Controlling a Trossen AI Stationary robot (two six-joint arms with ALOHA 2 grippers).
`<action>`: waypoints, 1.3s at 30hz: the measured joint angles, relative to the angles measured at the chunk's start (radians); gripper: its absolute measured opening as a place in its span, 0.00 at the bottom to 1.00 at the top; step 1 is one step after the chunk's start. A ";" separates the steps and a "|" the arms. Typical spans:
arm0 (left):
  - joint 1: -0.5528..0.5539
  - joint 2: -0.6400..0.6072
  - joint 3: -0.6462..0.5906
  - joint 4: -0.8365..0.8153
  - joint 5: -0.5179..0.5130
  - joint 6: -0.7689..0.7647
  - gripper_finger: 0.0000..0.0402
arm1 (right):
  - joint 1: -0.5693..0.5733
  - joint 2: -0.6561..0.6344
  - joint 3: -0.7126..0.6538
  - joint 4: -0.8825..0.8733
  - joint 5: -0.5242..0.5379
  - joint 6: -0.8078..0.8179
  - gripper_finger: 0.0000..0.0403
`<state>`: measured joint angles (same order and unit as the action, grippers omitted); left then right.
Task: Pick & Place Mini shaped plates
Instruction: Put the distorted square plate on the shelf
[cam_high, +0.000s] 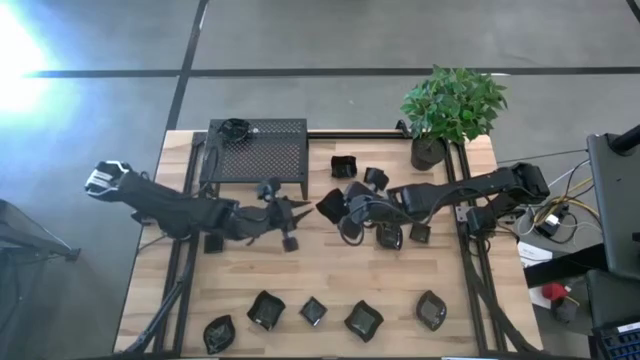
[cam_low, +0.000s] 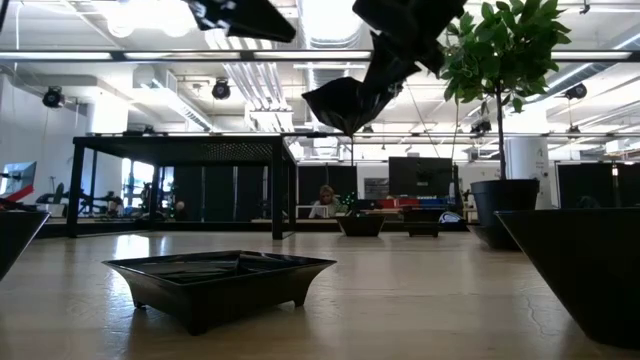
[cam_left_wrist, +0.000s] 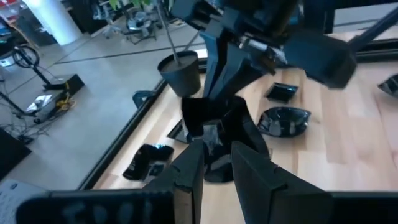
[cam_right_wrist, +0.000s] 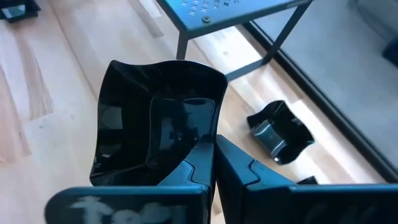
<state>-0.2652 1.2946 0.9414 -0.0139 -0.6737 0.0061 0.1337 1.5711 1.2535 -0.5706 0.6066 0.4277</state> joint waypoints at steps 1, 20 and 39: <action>0.007 0.017 0.016 -0.004 0.000 0.000 0.20 | 0.000 0.000 0.001 0.000 0.001 -0.009 0.02; 0.075 0.230 0.154 -0.009 -0.078 -0.006 0.20 | 0.000 0.001 0.001 0.007 0.020 -0.066 0.02; 0.089 0.240 0.151 -0.048 -0.102 -0.067 0.20 | 0.001 0.001 0.031 0.009 0.026 -0.099 0.02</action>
<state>-0.1767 1.5345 1.0926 -0.0623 -0.7759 -0.0612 0.1349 1.5719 1.2848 -0.5617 0.6322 0.3283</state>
